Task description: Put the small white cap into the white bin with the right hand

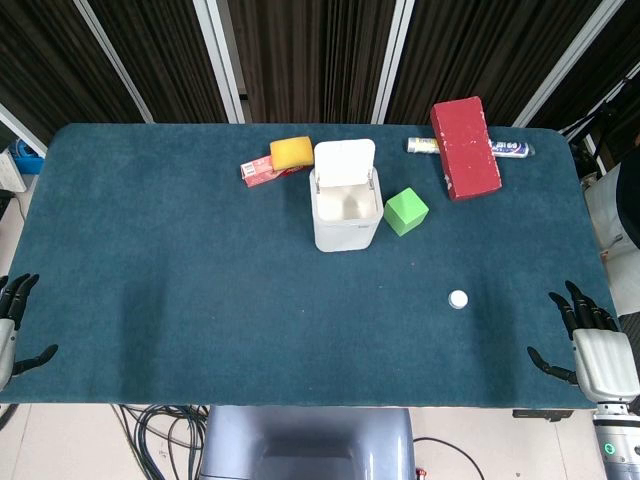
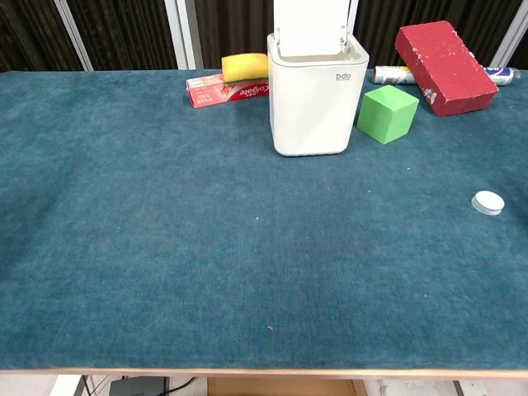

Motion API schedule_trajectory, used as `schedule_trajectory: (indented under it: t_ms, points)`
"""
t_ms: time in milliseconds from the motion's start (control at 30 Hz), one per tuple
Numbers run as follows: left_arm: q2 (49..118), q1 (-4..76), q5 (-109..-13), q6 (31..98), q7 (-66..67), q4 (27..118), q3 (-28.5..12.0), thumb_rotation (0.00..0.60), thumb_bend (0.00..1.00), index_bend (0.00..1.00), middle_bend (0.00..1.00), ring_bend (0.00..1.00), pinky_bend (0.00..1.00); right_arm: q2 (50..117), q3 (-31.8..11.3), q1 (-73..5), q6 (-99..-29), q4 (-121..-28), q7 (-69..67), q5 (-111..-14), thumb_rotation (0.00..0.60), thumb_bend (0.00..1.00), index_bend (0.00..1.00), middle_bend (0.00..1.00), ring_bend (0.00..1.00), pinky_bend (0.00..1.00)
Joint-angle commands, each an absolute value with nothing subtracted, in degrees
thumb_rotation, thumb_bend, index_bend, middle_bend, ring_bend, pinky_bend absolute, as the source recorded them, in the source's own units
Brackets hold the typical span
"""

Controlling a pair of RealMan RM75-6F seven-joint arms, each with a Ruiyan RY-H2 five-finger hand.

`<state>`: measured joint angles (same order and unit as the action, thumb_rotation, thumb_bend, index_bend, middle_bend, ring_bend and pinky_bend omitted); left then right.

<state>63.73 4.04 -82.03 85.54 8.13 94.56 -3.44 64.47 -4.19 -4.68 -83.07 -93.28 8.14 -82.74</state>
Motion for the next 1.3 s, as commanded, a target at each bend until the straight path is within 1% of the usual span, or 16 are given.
schedule_trajectory:
  t_ms: [33,300,400,467,533,667,733,900,1033,1100,1300]
  points:
    - [63.8,4.1,-82.1,85.5,8.3,94.6,-3.4,0.6,0.15,0.12,0.16,0.07,0.06,64.5,-4.1,-4.7,-83.0,-93.3,8.1,-82.8,0.6,0.16,0.13,0.08,0.12,0.23]
    - [63.7,3.9,-82.3,86.0,8.1,94.8,-3.4,0.6,0.15,0.12,0.16,0.07,0.06,64.5,-3.2,-5.5,-81.6,-93.8,8.5,-84.3,0.6,0.16,0.13,0.08,0.12,0.23]
    - [63.7,4.0,-81.9,85.7,8.1,94.7,-3.5,0.6,0.15,0.12,0.16,0.07,0.06,64.2,-3.6,-7.5,-78.3,-93.7,8.1,-84.2,0.6,0.16,0.13,0.08,0.12,0.23]
    - [63.6,4.0,-81.7,85.4,8.2,94.7,-3.5,0.6,0.15,0.12,0.16,0.07,0.06,63.7,-4.2,-9.7,-74.9,-93.6,8.4,-83.5,0.6,0.16,0.13,0.08,0.12,0.23]
    - [63.6,4.1,-81.6,85.3,8.3,94.6,-3.6,0.6,0.15,0.12,0.16,0.07,0.06,63.3,-4.9,-12.6,-69.9,-93.3,8.3,-82.2,0.6,0.16,0.13,0.08,0.12,0.22]
    - [63.6,4.2,-81.3,85.0,8.2,94.6,-3.6,0.6,0.15,0.12,0.16,0.07,0.06,63.6,-7.3,-19.4,-58.0,-90.6,6.8,-76.7,0.6,0.14,0.14,0.08,0.12,0.22]
    - [63.5,4.1,-81.2,85.0,8.2,94.6,-3.7,0.6,0.15,0.12,0.16,0.07,0.06,64.7,-8.1,-21.8,-54.4,-88.1,8.0,-74.3,0.6,0.13,0.16,0.08,0.12,0.22]
    - [63.3,4.0,-80.8,85.2,8.0,94.7,-3.8,0.6,0.15,0.12,0.16,0.07,0.06,68.9,-9.2,-26.4,-47.8,-83.1,11.6,-67.9,0.6,0.12,0.18,0.08,0.12,0.22]
    - [63.2,4.1,-80.9,85.1,7.9,94.7,-3.8,0.6,0.15,0.12,0.16,0.07,0.06,71.9,-9.4,-28.6,-45.2,-79.6,13.5,-64.3,0.6,0.12,0.21,0.08,0.12,0.22]
    - [63.2,4.1,-80.9,85.0,7.9,94.6,-3.7,0.6,0.15,0.12,0.16,0.07,0.06,73.8,-9.3,-29.7,-44.3,-77.6,14.4,-62.8,0.6,0.12,0.24,0.08,0.12,0.22]
    - [63.1,4.1,-80.9,84.9,7.7,94.6,-3.7,0.6,0.15,0.12,0.15,0.07,0.05,77.1,-8.9,-31.3,-43.3,-73.9,15.6,-61.2,0.6,0.12,0.3,0.08,0.12,0.22]
